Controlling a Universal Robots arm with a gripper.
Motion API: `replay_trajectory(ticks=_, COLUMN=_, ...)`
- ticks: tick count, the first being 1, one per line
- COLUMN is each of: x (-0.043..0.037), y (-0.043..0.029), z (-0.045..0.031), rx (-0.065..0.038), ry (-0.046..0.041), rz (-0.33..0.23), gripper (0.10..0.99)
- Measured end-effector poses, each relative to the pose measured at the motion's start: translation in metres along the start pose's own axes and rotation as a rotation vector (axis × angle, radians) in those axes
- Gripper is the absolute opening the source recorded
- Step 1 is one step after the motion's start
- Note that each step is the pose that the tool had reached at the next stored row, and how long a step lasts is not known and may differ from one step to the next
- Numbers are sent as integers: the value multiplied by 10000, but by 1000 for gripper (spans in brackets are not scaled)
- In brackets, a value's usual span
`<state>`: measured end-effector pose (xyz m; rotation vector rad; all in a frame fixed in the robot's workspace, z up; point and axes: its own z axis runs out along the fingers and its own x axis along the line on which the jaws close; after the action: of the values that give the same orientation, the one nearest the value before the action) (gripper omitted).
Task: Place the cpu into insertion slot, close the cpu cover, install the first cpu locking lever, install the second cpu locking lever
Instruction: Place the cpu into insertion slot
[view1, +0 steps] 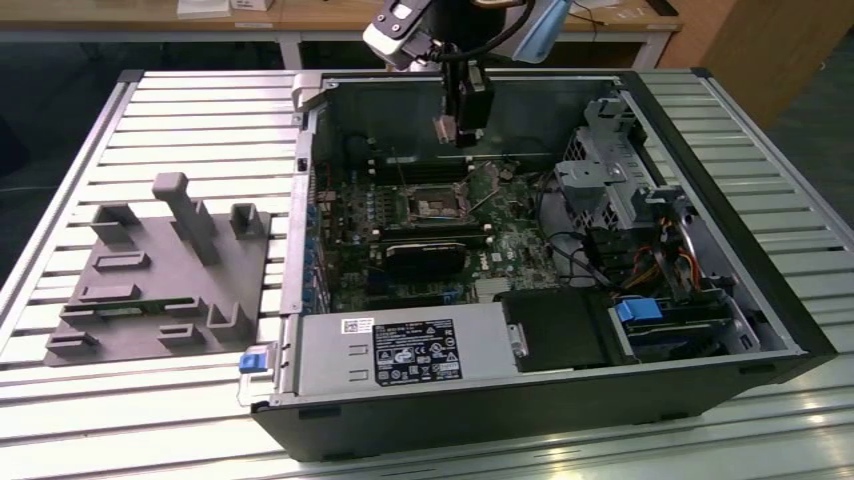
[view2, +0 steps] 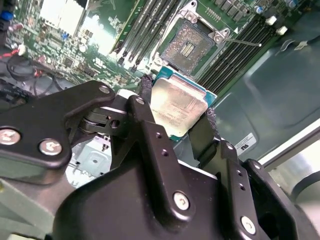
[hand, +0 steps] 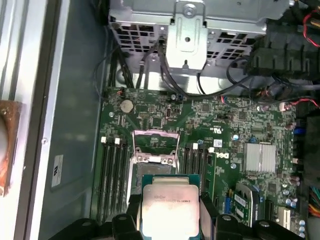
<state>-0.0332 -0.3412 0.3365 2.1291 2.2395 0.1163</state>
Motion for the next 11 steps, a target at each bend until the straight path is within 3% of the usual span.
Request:
replay_trajectory(ticks=4, x=0, y=-2, z=19, rx=-7, ry=-30, rz=360, gripper=545)
replay_trajectory(ticks=11, x=-1, y=-6, z=67, rx=-8, ry=-47, rz=457, gripper=545)
